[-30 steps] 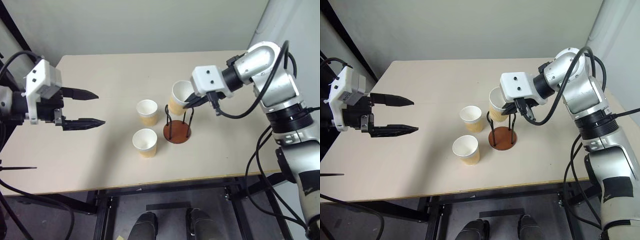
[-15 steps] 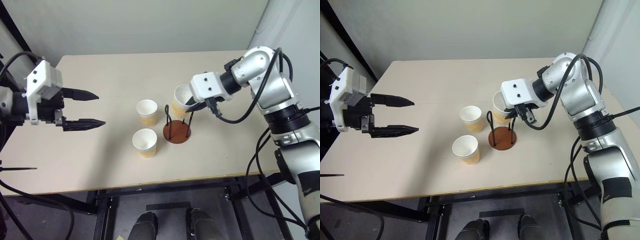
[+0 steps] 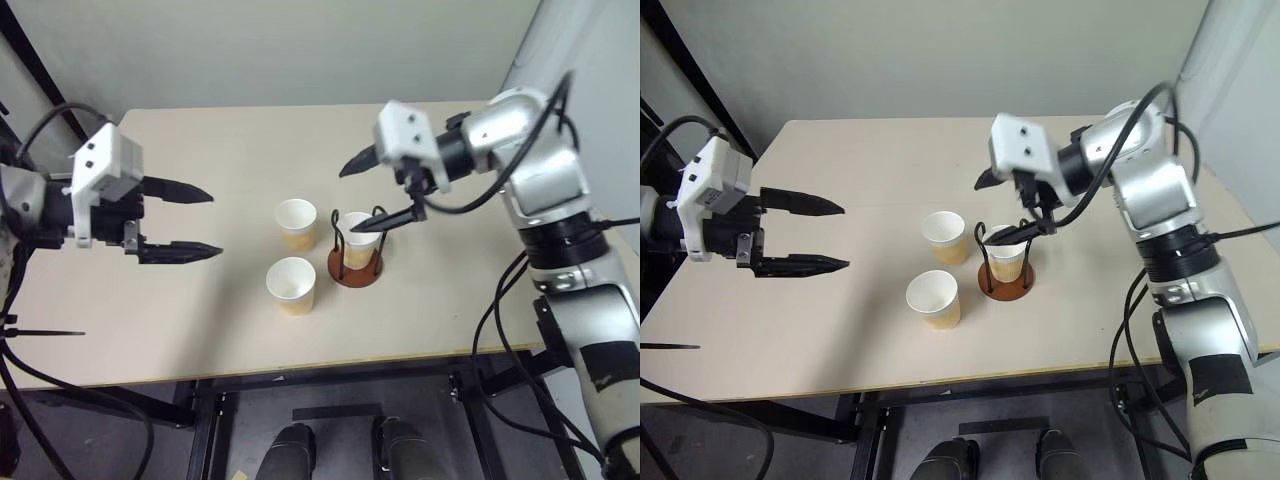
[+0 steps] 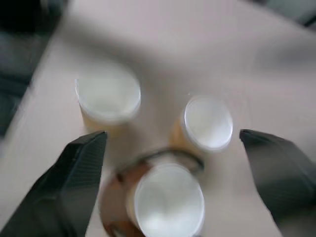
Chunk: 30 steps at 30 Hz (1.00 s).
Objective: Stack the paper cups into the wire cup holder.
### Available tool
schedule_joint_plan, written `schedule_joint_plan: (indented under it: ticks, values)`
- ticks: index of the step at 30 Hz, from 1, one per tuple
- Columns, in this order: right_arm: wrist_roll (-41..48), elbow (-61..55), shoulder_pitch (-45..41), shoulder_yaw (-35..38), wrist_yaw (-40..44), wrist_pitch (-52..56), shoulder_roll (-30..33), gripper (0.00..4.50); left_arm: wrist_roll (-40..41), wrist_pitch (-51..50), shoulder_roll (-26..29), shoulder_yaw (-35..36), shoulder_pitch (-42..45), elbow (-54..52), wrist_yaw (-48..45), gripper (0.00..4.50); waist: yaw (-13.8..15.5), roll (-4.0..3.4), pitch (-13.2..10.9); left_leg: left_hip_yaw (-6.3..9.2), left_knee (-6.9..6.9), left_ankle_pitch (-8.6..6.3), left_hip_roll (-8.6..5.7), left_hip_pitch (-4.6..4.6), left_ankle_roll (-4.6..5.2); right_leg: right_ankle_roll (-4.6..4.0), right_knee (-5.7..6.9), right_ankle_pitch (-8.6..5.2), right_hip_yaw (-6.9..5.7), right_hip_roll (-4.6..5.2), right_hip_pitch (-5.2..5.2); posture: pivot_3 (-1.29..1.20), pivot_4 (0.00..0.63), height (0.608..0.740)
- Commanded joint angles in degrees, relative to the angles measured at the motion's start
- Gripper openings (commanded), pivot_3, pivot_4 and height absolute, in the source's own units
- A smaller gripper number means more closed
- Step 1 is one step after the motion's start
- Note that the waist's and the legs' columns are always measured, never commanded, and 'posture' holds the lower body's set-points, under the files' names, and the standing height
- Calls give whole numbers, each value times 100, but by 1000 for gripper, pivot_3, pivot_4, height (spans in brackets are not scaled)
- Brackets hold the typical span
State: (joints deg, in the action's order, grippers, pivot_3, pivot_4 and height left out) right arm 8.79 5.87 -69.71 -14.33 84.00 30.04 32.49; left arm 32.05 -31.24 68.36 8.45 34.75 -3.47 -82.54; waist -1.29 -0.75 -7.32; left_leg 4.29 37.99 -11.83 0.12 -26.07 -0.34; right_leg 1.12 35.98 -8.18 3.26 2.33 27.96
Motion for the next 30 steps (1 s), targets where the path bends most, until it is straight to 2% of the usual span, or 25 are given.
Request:
schedule_joint_plan:
  ticks: [1, 6, 12, 16, 20, 30]
  values:
    - [918, -927, 20, 778, -274, 1362, 236, 4474, 202, -74, 76, -177, 137, -453, -386, 4500, 3, 1, 1, 0, 2, -4, -3, 1, -2, -7, -2, -4, 1, 1, -3, 0, 150, 740]
    - [1787, -1843, 249, 1402, -836, 2658, 504, 4474, -50, 224, 90, -687, 310, -502, -863, 4500, -3, 2, 1, 0, 4, -5, -2, 10, -5, -9, 5, -7, 5, -1, -4, 0, 150, 740]
    - [2121, -2522, 857, 1596, -1537, 3019, 839, 4474, -944, 1730, 40, -1767, 598, -138, -996, 4500, 4, 2, 1, 1, 13, 2, 0, 26, 3, -2, 18, -8, 10, -2, -17, 0, 150, 740]
    - [2288, -2728, 1089, 1631, -1844, 3074, 980, 4474, -1479, 2537, -229, -2337, 923, 97, -996, 4500, 9, 3, 2, 3, 17, 7, 0, 26, 8, 6, 28, -2, 9, -2, -16, 0, 150, 740]
    - [2406, -2826, 1245, 1614, -2071, 3064, 1118, 4474, -1721, 2746, -730, -2536, 1180, 205, -995, 4500, 23, 3, 2, 3, 20, 9, -1, 21, 10, 8, 29, -1, 8, -1, -16, 0, 150, 740]
    - [2598, -2758, 1342, 1527, -2203, 2912, 1458, 4474, -1859, 2999, -700, -2623, 833, 13, -996, 4500, 37, 3, 2, 3, 19, 4, 1, 13, 12, 77, 10, 9, 5, 0, -15, 0, 150, 740]
